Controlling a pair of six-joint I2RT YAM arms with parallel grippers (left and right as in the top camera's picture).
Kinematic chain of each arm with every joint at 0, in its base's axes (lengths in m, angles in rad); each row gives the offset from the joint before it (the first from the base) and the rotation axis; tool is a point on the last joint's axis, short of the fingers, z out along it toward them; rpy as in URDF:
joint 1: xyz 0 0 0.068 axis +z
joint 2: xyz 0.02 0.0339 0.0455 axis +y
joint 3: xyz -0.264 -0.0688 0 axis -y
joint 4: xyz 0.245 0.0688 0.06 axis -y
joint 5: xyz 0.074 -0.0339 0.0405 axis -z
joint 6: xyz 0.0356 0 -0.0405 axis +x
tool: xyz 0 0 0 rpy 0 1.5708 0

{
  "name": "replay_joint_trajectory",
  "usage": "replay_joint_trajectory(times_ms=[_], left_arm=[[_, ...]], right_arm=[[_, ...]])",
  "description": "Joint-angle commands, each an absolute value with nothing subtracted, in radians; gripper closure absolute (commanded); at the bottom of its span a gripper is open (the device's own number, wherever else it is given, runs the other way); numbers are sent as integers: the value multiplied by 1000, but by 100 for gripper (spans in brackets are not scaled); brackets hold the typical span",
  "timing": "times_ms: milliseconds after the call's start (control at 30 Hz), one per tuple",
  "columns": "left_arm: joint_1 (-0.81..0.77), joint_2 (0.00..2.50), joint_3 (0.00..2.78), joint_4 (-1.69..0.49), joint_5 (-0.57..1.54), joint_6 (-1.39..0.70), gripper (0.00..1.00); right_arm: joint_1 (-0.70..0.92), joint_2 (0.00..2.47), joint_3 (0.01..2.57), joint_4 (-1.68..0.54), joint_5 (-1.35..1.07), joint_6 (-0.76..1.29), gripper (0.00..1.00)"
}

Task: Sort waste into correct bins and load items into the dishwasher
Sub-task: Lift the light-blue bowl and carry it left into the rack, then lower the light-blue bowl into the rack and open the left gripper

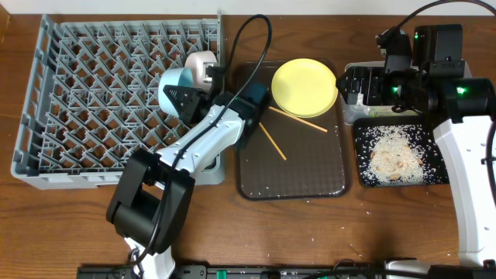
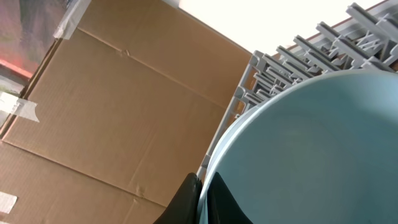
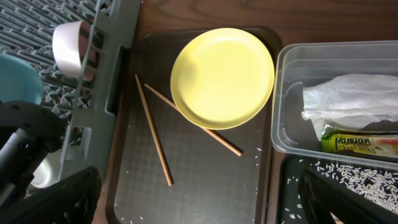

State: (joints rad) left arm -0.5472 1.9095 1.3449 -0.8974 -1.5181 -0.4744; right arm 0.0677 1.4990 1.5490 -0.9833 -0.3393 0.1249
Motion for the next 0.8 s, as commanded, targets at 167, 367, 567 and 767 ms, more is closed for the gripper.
replay_joint_trajectory(times_ms=[167,367,567,767], left_arm=[[-548,1909,1340,-900,-1484,-514,93],[-544,1910,1340,-892,-1485,-529,93],[-522,1910,1339,-882,-1481,-529,92],[-511,1910,1339,-873,-1425,-536,93]], right_arm=[[68,1504,1550,-984,-337,126,1],[68,1504,1550,-984,-337,126,1],[68,1504,1550,-984,-337,126,1],[68,1504,1550,-984,-337,126,1]])
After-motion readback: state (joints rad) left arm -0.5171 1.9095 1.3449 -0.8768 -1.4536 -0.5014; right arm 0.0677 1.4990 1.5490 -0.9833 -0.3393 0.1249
